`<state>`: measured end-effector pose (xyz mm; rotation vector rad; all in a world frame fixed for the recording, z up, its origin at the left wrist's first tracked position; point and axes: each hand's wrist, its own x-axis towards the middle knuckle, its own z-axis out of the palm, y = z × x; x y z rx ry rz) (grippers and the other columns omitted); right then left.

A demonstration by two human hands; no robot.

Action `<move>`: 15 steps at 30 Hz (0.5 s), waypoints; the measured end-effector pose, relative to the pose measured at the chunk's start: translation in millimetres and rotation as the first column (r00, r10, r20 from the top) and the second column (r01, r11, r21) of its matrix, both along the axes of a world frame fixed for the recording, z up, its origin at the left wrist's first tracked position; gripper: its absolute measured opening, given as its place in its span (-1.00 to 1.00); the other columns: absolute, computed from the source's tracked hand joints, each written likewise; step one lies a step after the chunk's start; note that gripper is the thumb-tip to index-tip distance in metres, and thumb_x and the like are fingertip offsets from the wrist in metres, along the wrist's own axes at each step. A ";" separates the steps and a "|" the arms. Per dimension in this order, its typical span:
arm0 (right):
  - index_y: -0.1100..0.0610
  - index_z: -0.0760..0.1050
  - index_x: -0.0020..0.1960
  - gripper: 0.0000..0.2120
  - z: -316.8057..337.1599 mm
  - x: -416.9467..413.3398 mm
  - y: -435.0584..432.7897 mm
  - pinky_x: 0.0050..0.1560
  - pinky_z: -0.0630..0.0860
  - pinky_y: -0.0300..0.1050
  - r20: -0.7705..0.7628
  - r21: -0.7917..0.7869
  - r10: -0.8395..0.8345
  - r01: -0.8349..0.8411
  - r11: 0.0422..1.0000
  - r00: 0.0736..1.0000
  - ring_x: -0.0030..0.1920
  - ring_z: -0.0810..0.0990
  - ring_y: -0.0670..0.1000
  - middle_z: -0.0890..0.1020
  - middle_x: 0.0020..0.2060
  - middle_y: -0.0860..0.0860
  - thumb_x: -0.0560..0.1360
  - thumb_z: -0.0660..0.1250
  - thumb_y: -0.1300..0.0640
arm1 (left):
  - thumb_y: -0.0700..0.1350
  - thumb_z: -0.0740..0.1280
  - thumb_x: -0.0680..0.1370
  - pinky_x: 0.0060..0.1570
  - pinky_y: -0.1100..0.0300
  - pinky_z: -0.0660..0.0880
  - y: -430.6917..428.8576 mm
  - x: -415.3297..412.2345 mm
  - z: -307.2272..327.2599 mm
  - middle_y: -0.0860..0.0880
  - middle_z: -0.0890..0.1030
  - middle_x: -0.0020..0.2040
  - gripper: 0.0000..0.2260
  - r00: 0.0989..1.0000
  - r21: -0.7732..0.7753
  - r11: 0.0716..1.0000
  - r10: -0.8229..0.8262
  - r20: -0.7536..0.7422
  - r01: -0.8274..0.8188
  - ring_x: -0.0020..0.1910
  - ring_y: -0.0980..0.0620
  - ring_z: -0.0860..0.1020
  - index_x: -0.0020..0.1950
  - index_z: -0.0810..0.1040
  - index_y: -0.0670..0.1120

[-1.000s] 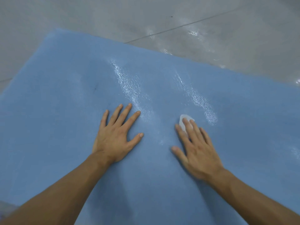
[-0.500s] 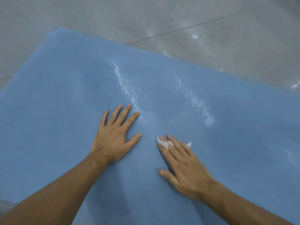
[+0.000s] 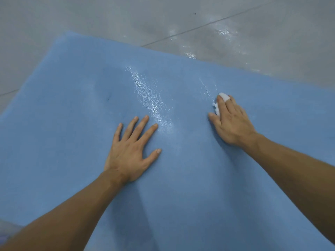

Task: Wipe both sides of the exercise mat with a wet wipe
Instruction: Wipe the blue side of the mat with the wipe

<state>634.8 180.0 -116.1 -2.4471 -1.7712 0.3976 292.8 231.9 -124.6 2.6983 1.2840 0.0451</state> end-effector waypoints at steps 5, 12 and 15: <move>0.14 0.02 0.69 -0.22 2.9 -44.5 -12.1 0.64 0.03 0.13 -0.048 -0.025 0.297 -0.298 0.954 0.954 0.68 -0.11 0.06 0.10 0.67 0.02 0.63 -0.13 -0.31 | 0.37 0.02 0.62 0.60 -0.20 -0.05 0.4 0.1 0.4 0.14 -0.04 0.70 -0.37 1.000 -0.004 1.000 0.000 -0.002 0.000 0.68 0.05 -0.08 0.67 0.05 0.22; 0.11 0.13 0.68 -0.41 10.7 -91.8 -98.5 0.63 0.01 0.02 -0.047 0.021 0.707 -0.707 0.707 0.706 0.68 -0.03 0.04 0.16 0.66 -0.02 0.73 0.02 -0.15 | 0.37 0.05 0.62 0.60 -0.21 -0.03 0.5 0.1 -1.1 0.13 -0.03 0.70 -0.35 1.000 0.012 1.000 -0.004 -0.014 0.004 0.68 0.03 -0.06 0.68 0.05 0.21; 0.11 0.17 0.67 -0.41 14.2 -83.0 -125.8 0.62 0.10 0.04 -0.009 0.001 0.829 -0.829 0.560 0.560 0.68 0.00 0.07 0.15 0.67 -0.03 0.74 -0.04 -0.18 | 0.37 0.04 0.62 0.60 -0.21 -0.02 0.8 -0.2 -1.1 0.13 -0.02 0.70 -0.36 1.000 0.015 1.000 -0.006 -0.019 0.006 0.68 0.03 -0.05 0.68 0.06 0.21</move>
